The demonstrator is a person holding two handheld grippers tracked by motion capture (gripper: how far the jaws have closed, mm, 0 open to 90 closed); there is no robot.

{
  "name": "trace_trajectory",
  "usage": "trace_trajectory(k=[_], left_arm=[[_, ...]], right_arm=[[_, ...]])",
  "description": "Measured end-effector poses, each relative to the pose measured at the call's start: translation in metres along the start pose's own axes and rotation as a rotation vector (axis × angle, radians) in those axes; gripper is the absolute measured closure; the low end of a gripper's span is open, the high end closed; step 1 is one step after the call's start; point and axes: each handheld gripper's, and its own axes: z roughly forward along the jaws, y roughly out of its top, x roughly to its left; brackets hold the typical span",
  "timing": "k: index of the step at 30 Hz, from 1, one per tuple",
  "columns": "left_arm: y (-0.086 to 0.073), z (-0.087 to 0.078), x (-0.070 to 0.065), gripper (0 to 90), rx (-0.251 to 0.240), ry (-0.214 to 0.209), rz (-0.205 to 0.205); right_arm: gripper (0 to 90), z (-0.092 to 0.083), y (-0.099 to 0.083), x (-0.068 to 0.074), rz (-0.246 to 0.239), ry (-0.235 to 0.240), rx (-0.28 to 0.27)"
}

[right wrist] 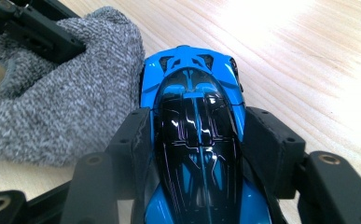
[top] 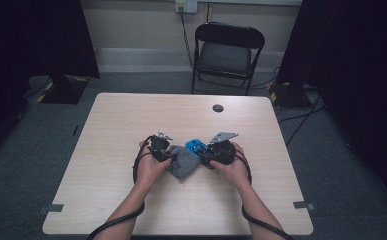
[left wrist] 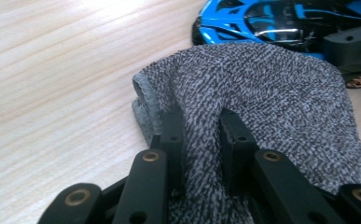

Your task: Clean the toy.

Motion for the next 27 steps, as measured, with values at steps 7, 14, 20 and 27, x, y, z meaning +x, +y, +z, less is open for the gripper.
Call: trace_trajectory(k=[7,14,20,27], left_arm=[[0.004,0.000,0.003,74.3,0.007,0.011,-0.001],[0.004,0.000,0.010,74.3,-0.001,0.006,-0.033],[0.004,-0.001,0.016,74.3,-0.004,0.024,-0.044],[0.001,-0.005,0.025,74.3,-0.010,0.041,-0.078]], right_arm=[[42.5,0.000,-0.001,0.000,0.004,0.000,-0.005],[42.6,0.000,-0.001,0.000,0.008,0.000,-0.006],[42.6,0.000,-0.001,0.000,0.007,0.000,-0.009],[42.6,0.000,-0.001,0.000,0.008,0.002,-0.007]])
